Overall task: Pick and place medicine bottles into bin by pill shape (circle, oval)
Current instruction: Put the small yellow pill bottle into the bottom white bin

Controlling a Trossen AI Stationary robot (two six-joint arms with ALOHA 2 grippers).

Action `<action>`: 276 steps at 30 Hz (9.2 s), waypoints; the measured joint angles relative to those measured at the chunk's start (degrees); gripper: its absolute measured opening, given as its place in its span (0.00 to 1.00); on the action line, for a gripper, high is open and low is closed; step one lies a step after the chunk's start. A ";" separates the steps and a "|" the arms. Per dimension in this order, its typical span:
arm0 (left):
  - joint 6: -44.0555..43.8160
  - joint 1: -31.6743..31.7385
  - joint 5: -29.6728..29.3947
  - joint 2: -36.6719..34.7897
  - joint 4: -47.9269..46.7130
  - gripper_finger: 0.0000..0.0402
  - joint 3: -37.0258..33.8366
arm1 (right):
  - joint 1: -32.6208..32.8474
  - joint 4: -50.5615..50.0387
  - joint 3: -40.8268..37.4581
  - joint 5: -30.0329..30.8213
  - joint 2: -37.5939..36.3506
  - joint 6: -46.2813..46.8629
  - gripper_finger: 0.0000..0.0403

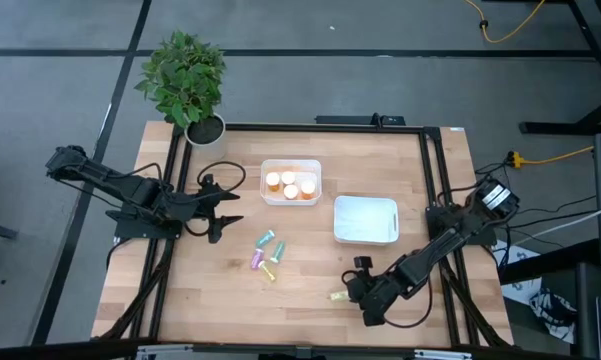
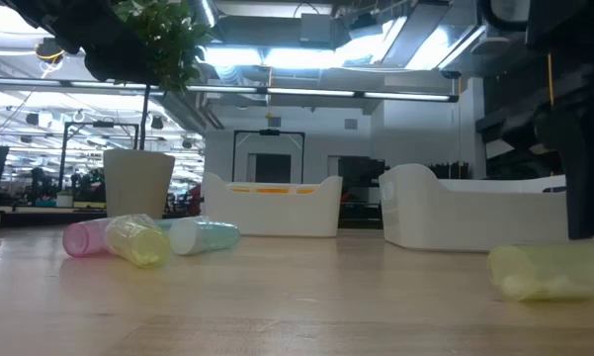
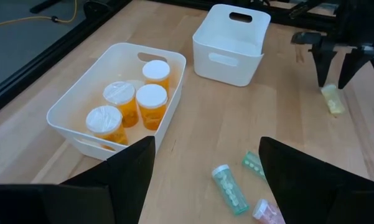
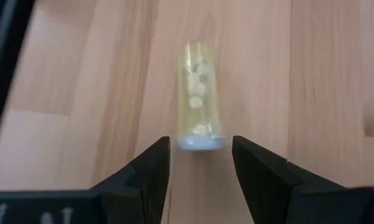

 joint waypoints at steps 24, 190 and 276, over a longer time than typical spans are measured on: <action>0.00 0.02 0.00 0.00 -0.01 0.70 0.00 | -1.18 4.20 0.00 -0.76 3.54 -1.67 0.44; -0.01 0.00 0.01 0.02 -0.01 0.70 0.00 | -35.47 -69.22 17.94 -18.70 3.84 -11.98 0.40; -1.16 0.02 -0.49 0.02 1.17 0.70 0.00 | -35.65 -65.36 21.21 -15.90 3.95 -18.01 0.15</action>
